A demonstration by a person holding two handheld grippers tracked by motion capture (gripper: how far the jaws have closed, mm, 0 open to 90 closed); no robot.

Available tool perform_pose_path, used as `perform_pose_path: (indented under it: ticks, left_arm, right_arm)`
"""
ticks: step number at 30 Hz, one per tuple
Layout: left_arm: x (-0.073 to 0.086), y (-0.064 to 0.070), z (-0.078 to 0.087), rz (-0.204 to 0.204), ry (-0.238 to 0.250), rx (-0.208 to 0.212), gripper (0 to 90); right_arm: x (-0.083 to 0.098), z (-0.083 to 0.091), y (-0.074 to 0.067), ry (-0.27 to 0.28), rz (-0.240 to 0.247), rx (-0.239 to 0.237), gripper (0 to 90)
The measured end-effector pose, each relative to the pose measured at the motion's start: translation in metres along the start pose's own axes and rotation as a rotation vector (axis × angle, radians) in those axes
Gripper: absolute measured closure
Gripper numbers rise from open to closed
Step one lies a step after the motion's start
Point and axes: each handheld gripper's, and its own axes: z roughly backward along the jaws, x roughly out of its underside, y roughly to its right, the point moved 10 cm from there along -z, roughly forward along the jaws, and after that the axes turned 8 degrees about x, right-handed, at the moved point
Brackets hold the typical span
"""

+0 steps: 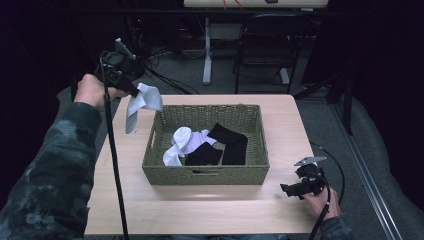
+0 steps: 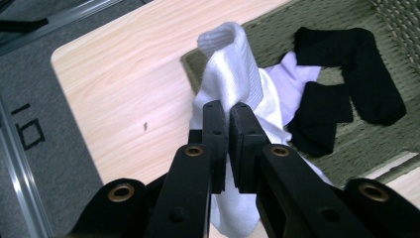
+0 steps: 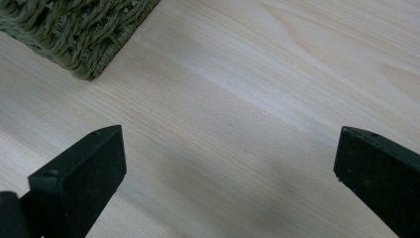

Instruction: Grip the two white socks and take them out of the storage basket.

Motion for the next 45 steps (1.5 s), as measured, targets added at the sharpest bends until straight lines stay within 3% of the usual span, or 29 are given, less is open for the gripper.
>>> perform_pose_path:
  ticks: [13, 23, 27, 29, 30, 35, 45]
  left_arm:
    - [0.036, -0.040, 0.000, 0.093, -0.010, -0.033, 86.7]
    - [0.061, -0.060, -0.020, 0.154, -0.022, -0.043, 86.8]
    - [0.070, -0.065, -0.030, 0.175, -0.028, -0.038, 86.7]
    - [0.075, -0.066, -0.036, 0.187, -0.029, -0.033, 86.7]
    - [0.077, -0.067, -0.039, 0.192, -0.031, -0.032, 86.7]
    - [0.091, -0.071, -0.059, 0.211, -0.039, -0.022, 86.7]
    - [0.129, -0.080, -0.102, 0.283, -0.069, 0.008, 86.7]
  right_arm:
    - [-0.003, 0.003, -0.001, 0.019, 0.012, 0.005, 0.0]
    - [-0.003, 0.003, -0.001, 0.023, 0.012, 0.012, 0.0]
    - [-0.003, 0.003, -0.001, 0.024, 0.014, 0.008, 0.0]
    - [-0.006, 0.002, -0.005, 0.051, -0.018, -0.010, 0.0]
    - [-0.003, 0.003, -0.002, 0.032, 0.014, 0.004, 0.0]
    - [-0.007, 0.004, -0.004, 0.059, 0.006, -0.004, 0.0]
    - [-0.006, 0.002, -0.003, 0.052, 0.003, -0.015, 0.0]
